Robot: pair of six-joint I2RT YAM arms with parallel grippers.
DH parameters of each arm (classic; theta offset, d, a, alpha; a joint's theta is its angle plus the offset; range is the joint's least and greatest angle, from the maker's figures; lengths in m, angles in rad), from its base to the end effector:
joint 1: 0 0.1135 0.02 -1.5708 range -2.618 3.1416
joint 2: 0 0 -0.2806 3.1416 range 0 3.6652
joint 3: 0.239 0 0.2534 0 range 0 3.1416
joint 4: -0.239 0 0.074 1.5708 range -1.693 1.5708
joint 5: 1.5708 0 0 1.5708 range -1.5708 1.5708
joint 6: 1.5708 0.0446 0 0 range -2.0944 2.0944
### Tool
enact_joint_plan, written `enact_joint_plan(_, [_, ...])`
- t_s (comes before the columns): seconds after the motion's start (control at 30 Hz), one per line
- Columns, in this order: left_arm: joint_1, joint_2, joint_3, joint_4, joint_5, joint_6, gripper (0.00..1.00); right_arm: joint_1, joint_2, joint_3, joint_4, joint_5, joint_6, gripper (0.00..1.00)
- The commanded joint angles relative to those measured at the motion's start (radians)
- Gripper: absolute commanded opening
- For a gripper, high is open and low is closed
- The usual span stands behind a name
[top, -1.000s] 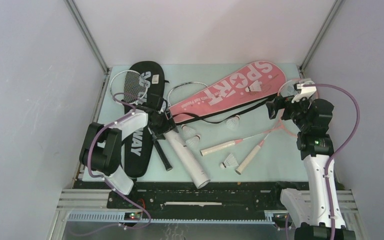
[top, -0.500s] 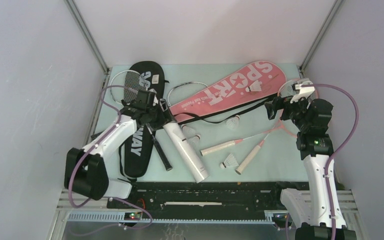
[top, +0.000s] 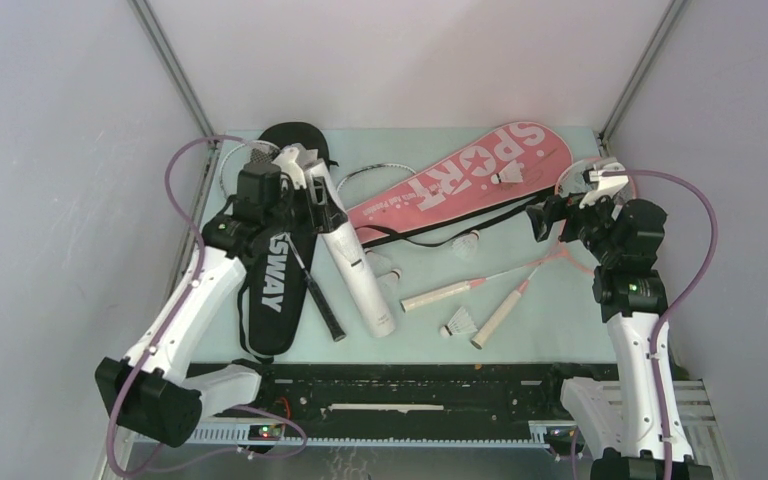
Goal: Pack up the badminton gear
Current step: Pick up the shuttle tube at the center of the board, then open the lid of the shuttle tube.
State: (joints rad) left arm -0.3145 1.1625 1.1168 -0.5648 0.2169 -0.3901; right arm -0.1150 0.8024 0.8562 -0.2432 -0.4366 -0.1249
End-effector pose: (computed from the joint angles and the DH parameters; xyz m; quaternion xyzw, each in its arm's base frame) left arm 0.2382 -0.0876 0.3523 0.0166 0.8830 -0.2486 0.3979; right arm 0.1809 -0.0019 0.3669 -0.1417 0.7518 0.0913 0.6375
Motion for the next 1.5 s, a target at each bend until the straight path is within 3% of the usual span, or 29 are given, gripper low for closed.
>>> enact_joint_plan(0.0, [0.003,-0.051,0.121,0.017,0.144,0.153,0.27,0.011,-0.017,0.016,0.0,-0.054,-0.009,1.0])
enact_joint_plan(0.3, [-0.002,-0.013,0.407,-0.192,0.331,0.348,0.24,0.075,0.01,0.154,-0.167,-0.257,-0.122,1.0])
enact_joint_plan(0.53, [-0.058,0.079,0.626,-0.483,0.253,0.636,0.23,0.221,0.031,0.213,-0.309,-0.209,-0.248,1.0])
enact_joint_plan(0.7, [-0.151,0.085,0.548,-0.489,0.008,0.836,0.23,0.27,0.043,0.203,-0.343,-0.167,-0.274,1.0])
enact_joint_plan(0.8, [-0.193,0.069,0.449,-0.418,-0.035,0.907,0.23,0.271,0.032,0.165,-0.307,-0.183,-0.247,1.0])
enact_joint_plan(1.07, [-0.318,0.075,0.292,-0.29,-0.015,0.999,0.23,0.278,0.045,0.13,-0.272,-0.324,-0.215,1.0])
enact_joint_plan(1.47, [-0.38,0.213,0.273,-0.2,0.118,1.011,0.27,0.301,0.023,0.157,-0.336,-0.383,-0.349,0.94])
